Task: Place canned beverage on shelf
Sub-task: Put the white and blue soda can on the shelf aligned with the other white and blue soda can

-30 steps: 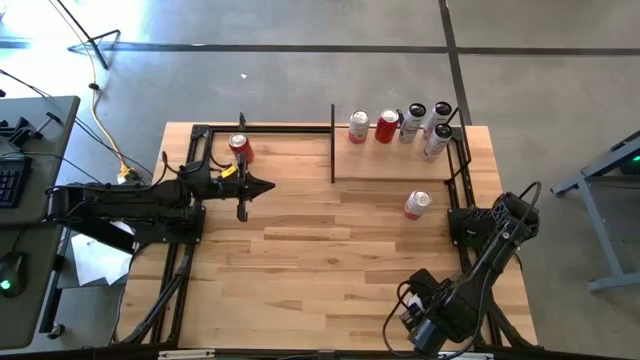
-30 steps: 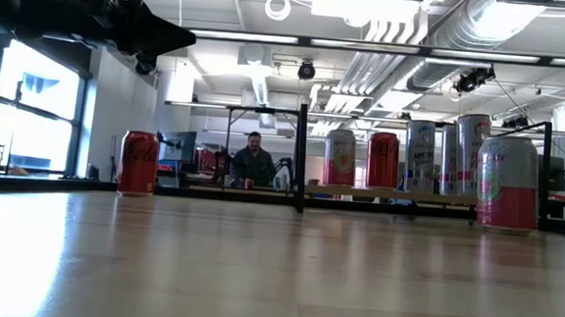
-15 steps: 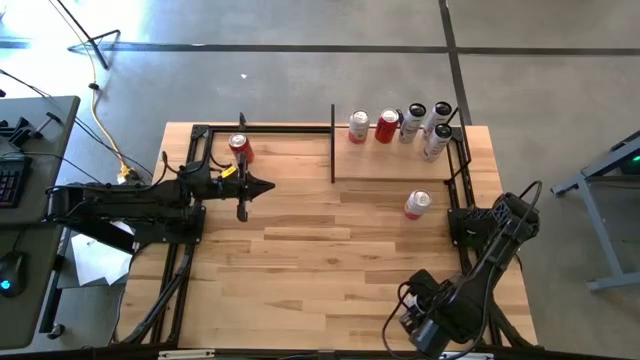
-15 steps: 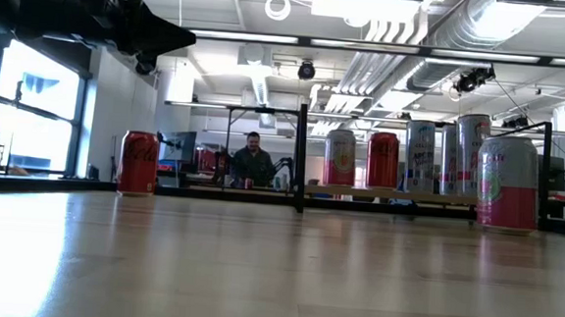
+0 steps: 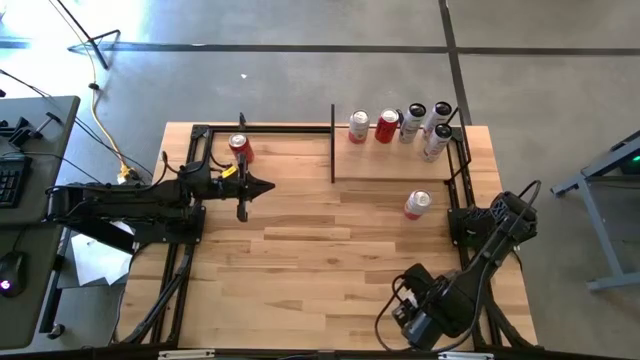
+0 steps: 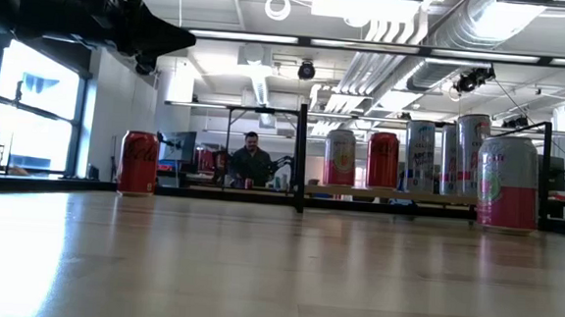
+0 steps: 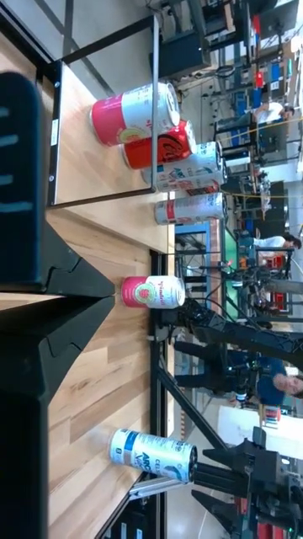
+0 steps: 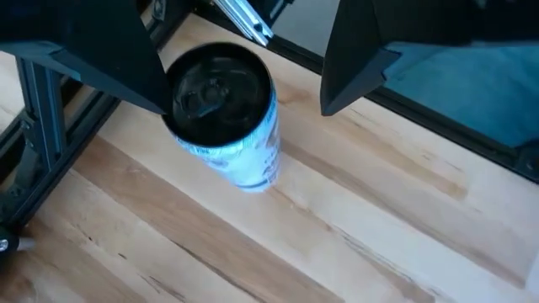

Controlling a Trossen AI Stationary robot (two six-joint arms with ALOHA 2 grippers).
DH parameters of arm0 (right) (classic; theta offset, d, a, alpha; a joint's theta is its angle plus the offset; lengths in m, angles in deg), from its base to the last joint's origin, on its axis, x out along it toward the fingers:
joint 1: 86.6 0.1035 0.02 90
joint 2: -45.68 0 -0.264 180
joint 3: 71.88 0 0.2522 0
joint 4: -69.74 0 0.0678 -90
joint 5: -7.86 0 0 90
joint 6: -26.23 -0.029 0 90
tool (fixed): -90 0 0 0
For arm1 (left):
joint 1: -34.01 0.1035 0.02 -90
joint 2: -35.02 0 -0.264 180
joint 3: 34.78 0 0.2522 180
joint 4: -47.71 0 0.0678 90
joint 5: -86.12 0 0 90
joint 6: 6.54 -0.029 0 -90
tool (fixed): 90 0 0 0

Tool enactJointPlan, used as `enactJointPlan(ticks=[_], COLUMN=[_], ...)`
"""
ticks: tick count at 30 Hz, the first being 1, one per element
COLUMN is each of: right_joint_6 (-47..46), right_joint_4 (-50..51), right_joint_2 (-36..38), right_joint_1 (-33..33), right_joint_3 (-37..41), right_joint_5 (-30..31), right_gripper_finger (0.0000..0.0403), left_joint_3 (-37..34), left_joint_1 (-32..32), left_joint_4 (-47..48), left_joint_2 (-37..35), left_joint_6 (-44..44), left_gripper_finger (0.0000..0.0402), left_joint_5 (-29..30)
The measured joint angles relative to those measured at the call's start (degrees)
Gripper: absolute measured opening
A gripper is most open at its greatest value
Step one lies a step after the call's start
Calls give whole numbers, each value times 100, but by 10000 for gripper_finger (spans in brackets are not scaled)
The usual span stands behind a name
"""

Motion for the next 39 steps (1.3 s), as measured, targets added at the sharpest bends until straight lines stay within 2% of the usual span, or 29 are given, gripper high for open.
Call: enactJointPlan(ticks=[9,13,16,39], right_joint_6=[182,541,610,153], right_joint_4=[-13,-18,21,-222], right_joint_2=[4,2,0,11], right_joint_1=[6,3,4,17], right_joint_3=[126,575,726,844], right_joint_5=[39,-457,-537,-729], right_gripper_finger=[291,291,291,285], left_joint_3=[0,0,0,0], left_joint_1=[-2,-2,-2,-2], left_joint_4=[0,0,0,33], left_joint_2=[0,0,0,0], left_joint_6=[0,0,0,6], left_gripper_finger=[0,0,0,0], left_joint_5=[0,0,2,0])
